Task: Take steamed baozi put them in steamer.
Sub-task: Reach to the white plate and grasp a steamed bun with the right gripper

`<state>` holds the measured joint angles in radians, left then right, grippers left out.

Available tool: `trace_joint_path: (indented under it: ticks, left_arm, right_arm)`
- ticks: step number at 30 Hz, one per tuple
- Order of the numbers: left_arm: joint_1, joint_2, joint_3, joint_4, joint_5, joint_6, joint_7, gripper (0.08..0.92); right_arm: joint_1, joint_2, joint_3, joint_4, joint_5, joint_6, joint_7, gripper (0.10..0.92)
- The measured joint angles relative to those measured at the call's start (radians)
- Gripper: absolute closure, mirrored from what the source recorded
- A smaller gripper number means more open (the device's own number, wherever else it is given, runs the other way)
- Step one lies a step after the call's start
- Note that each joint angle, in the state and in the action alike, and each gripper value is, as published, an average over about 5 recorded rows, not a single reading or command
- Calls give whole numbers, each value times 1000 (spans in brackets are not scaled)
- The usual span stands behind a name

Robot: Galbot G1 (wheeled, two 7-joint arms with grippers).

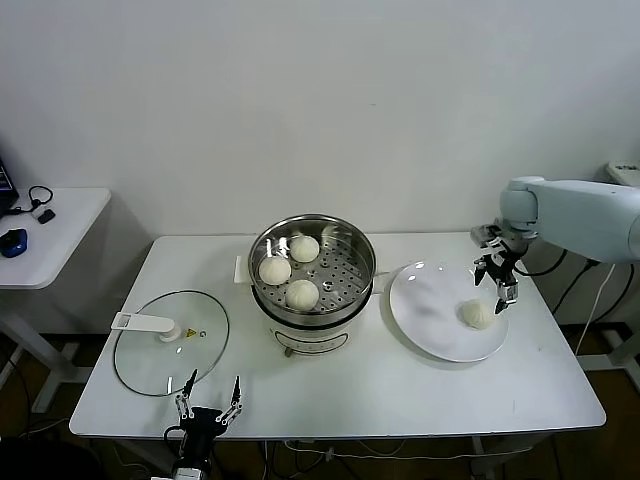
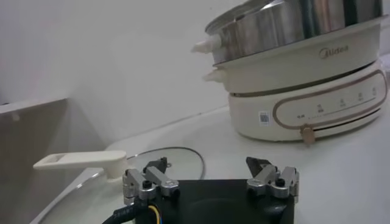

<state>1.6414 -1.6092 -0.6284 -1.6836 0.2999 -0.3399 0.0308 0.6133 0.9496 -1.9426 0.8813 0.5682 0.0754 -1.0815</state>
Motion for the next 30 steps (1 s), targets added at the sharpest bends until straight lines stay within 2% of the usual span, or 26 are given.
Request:
trace_joint_path:
  ticks: [30]
  left_arm:
    - [3,0,-5,0,4,-2,-2,177]
  right_arm:
    - [-217,2,232,-176,-133,7,13,203]
